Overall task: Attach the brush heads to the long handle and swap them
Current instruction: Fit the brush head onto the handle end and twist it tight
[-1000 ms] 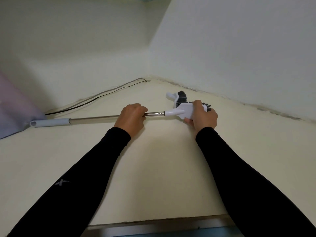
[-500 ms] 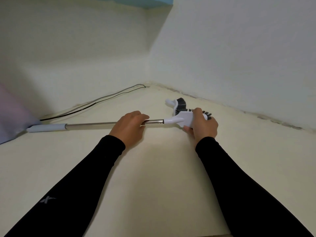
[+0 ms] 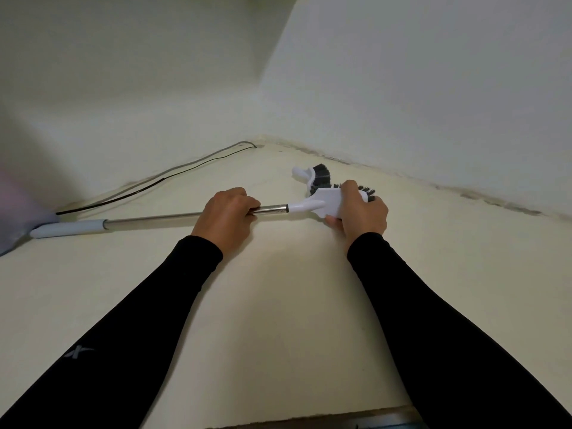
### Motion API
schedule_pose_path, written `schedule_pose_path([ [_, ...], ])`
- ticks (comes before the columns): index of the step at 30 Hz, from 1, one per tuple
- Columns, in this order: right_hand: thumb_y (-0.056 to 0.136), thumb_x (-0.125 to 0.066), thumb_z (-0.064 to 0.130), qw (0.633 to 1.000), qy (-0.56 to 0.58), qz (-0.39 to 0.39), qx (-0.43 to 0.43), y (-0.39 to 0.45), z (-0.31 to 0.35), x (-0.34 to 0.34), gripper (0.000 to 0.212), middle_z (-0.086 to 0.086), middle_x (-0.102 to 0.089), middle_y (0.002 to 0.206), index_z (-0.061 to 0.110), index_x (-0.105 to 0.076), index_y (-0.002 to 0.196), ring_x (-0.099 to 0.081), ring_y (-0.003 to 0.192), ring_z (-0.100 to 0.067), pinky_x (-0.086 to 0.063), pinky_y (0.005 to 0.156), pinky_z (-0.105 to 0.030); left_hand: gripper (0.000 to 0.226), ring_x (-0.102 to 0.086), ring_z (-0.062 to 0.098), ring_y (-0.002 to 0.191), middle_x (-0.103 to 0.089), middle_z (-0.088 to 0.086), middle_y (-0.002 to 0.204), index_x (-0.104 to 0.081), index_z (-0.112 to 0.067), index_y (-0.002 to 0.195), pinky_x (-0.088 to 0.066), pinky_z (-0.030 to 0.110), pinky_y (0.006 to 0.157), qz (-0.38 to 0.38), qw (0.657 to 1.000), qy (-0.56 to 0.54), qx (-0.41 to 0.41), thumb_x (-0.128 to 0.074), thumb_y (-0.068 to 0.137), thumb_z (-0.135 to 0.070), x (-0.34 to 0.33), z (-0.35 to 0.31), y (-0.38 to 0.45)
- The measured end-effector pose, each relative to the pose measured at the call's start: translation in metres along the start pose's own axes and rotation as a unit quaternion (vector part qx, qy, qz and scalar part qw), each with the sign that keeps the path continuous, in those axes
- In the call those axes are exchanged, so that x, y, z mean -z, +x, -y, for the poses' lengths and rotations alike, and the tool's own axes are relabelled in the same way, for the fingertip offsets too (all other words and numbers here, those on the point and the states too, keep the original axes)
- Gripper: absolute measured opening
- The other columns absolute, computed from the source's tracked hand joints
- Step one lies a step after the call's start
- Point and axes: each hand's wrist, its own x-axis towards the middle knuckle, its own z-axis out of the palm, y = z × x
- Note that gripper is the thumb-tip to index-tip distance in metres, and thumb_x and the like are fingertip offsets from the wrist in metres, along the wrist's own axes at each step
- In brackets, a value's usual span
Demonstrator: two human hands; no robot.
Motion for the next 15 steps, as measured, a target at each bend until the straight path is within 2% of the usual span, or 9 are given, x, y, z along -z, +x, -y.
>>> schedule_pose_path([
  [4, 0.077, -0.072, 0.040, 1.000, 0.007, -0.006, 0.004, 0.0019, -0.0006, 0.0003, 0.037, 0.000, -0.069, 0.098, 0.010, -0.066, 0.098, -0.070, 0.075, -0.016, -0.058, 0.049, -0.025, 0.008, -0.057, 0.032, 0.073, -0.060, 0.007, 0.073, -0.073, -0.008, 0.085, -0.046, 0.040, 0.065, 0.008, 1.000, -0.003, -0.006, -0.067, 0.081, -0.004, 0.0012, 0.0003, 0.0006],
  [9, 0.076, -0.071, 0.040, 1.000, 0.001, -0.008, 0.004, 0.0033, -0.0016, -0.0004, 0.039, -0.001, -0.069, 0.098, 0.009, -0.067, 0.098, -0.066, 0.044, -0.004, -0.059, 0.052, -0.027, 0.006, -0.057, 0.032, 0.073, -0.061, 0.009, 0.073, -0.072, -0.008, 0.084, -0.047, 0.042, 0.067, 0.021, 1.000, -0.005, -0.008, -0.067, 0.083, -0.006, 0.0038, 0.0019, 0.0010],
  [15, 0.073, -0.070, 0.041, 1.000, 0.012, -0.017, 0.014, 0.0016, 0.0020, 0.0034, 0.040, -0.001, -0.069, 0.097, 0.010, -0.068, 0.098, -0.063, 0.040, -0.001, -0.061, 0.053, -0.029, 0.014, -0.062, 0.036, 0.081, -0.070, 0.013, 0.083, -0.069, -0.008, 0.098, -0.051, 0.046, 0.073, 0.055, 0.998, -0.009, -0.021, -0.058, 0.093, -0.016, 0.0062, 0.0051, -0.0007],
])
